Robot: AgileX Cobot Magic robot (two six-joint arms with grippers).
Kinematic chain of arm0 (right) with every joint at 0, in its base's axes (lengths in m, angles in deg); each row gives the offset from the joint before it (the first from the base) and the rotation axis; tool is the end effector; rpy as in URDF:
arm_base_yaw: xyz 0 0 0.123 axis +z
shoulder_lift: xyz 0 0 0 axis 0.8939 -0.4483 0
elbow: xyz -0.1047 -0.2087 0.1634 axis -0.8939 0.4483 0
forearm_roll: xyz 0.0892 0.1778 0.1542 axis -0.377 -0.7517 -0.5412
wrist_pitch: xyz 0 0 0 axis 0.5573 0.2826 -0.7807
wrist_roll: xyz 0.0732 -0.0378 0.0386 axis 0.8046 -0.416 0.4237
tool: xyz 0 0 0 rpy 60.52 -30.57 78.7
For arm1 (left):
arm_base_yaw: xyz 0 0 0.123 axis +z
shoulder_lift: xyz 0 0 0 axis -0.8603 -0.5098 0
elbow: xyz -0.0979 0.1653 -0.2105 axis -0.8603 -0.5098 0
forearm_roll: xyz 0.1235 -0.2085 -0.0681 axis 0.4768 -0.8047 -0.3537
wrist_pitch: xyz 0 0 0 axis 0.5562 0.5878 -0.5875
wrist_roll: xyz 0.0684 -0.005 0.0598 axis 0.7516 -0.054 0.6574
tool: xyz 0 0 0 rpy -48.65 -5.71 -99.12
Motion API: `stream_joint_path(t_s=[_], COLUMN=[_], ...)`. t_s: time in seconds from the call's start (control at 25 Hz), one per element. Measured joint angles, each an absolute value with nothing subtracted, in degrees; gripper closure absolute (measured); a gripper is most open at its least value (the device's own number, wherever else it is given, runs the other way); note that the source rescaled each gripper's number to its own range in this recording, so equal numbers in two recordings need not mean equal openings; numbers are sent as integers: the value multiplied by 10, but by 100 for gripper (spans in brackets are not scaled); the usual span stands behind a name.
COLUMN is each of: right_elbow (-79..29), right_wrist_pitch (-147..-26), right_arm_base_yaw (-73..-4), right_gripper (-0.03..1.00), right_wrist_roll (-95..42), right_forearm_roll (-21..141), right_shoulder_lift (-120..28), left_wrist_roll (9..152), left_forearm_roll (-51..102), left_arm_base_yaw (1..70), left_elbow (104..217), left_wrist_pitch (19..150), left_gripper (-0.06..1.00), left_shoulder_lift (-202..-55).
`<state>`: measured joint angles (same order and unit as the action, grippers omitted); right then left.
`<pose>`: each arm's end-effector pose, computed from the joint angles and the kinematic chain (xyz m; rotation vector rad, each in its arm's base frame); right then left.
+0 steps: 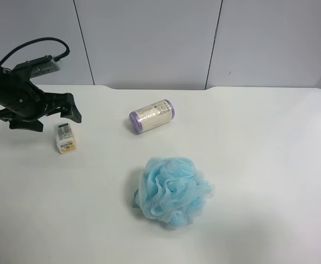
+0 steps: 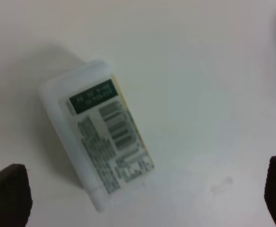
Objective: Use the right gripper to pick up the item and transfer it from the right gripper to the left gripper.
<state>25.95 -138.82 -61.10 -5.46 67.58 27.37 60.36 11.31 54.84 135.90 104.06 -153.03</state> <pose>-0.0067 0.0006 0.2780 -0.0727 2.0467 0.0182 0.3306 -0.0432 0.1845 -0.0929 2.6138 -0.3448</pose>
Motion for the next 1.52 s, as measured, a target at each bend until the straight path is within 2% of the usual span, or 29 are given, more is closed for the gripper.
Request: stream_joint_path(t_s=[0.52,1.28,1.52], right_elbow=[259,259,259], right_wrist_pitch=[-1388,-1388,-1388], right_arm_base_yaw=[-611,-611,-611], right_gripper=[-3,-3,-3], right_wrist_roll=[-55,-55,-55], right_forearm_roll=[676,676,676], right_shoulder_lift=[274,274,274], left_wrist_roll=[604,604,599], left_forearm_roll=[143,156,200], left_arm_base_yaw=[548,548,548], left_elbow=[1359,1359,1359], left_wrist_pitch=[1145,1306,1342], left_gripper=[-6,-6,-6], left_shoulder_lift=[-1367,-1297,-1227])
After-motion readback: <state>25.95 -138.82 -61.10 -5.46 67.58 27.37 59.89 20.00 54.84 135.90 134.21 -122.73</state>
